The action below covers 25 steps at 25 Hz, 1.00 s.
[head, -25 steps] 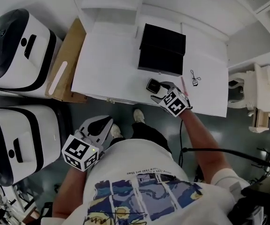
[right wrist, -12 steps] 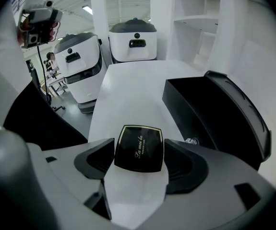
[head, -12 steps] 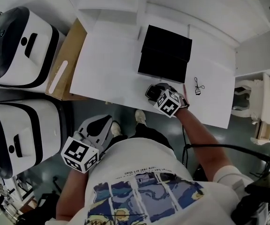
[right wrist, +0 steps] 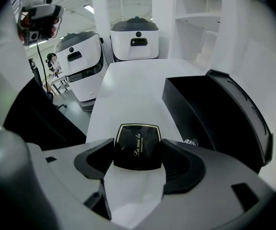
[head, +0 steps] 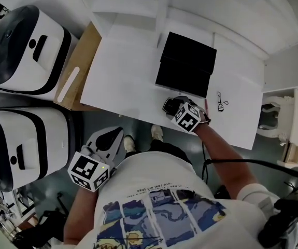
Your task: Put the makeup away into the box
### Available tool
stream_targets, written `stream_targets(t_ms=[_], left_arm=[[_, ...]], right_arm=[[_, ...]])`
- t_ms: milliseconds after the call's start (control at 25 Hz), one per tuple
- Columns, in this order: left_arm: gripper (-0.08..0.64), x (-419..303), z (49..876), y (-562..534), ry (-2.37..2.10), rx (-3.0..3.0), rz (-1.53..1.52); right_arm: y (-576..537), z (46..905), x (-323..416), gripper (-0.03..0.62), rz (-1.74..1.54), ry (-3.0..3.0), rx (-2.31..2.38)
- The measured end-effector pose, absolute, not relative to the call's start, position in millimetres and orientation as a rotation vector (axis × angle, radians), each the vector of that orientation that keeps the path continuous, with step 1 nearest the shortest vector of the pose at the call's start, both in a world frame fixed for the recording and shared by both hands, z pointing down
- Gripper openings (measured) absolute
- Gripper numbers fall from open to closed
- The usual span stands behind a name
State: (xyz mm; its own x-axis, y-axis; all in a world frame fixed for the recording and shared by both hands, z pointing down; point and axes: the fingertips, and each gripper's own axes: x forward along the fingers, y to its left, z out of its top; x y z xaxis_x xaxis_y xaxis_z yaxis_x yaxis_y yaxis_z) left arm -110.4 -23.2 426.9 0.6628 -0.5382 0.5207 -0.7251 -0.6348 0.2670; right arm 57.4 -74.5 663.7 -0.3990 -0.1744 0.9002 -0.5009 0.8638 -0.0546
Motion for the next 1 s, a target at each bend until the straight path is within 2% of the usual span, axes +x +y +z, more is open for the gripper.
stream_targets(t_ms=[1000], left_arm=[[0.014, -120, 430, -34, -1.010, 2.407, 0.545]], right_arm=[[-72, 669, 54, 0.315, 0.225, -1.886, 0.255]])
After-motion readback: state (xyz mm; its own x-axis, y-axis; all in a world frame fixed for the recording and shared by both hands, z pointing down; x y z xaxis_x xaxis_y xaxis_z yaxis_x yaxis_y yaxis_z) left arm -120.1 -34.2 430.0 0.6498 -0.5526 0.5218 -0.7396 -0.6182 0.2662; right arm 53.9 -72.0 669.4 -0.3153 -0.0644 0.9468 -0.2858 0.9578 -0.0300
